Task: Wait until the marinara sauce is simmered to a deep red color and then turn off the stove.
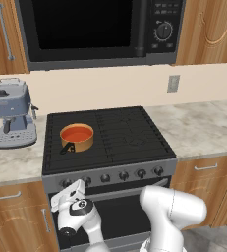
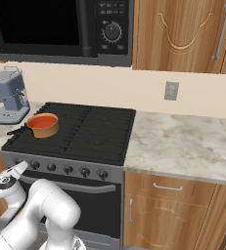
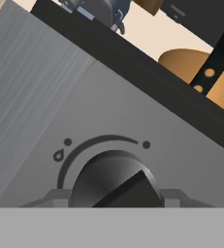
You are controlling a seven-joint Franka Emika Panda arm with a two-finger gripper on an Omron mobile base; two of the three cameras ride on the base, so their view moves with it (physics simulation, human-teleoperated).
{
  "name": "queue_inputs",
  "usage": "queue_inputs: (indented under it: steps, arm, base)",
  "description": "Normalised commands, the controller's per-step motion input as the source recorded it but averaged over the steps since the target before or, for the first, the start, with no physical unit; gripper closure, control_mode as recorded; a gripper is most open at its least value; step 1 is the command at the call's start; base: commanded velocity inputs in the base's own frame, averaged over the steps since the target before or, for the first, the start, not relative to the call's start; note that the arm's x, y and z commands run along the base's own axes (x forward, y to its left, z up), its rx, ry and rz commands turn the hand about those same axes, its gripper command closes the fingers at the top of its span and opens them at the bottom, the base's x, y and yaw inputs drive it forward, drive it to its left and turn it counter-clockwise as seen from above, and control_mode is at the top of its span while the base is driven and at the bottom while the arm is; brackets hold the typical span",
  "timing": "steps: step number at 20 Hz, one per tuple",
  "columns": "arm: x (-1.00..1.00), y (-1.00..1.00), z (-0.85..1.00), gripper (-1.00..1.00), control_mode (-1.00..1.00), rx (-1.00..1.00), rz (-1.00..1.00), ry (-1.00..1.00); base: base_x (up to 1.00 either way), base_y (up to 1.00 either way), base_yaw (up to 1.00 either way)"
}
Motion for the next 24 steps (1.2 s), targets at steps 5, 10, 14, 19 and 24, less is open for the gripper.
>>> queue_inputs:
  steps: [5, 10, 14, 19, 24]
  arm:
    - [-0.01, 0.0, 0.0, 1.0, -1.0, 0.0, 0.0, 0.0]
    - [-0.11, 0.0, 0.0, 1.0, -1.0, 0.0, 0.0, 0.0]
    - [-0.08, -0.01, 0.0, 1.0, -1.0, 0.04, 0.0, 0.0]
    - [-0.05, 0.0, 0.0, 1.0, -1.0, 0.06, -0.03, 0.0]
    - [-0.07, 0.0, 0.0, 1.0, -1.0, 0.11, -0.03, 0.0]
  base:
    - [0.0, 0.0, 0.0]
    - [0.0, 0.0, 0.0]
    - [0.0, 0.0, 0.0]
    - [0.0, 0.0, 0.0]
    - [0.0, 0.0, 0.0]
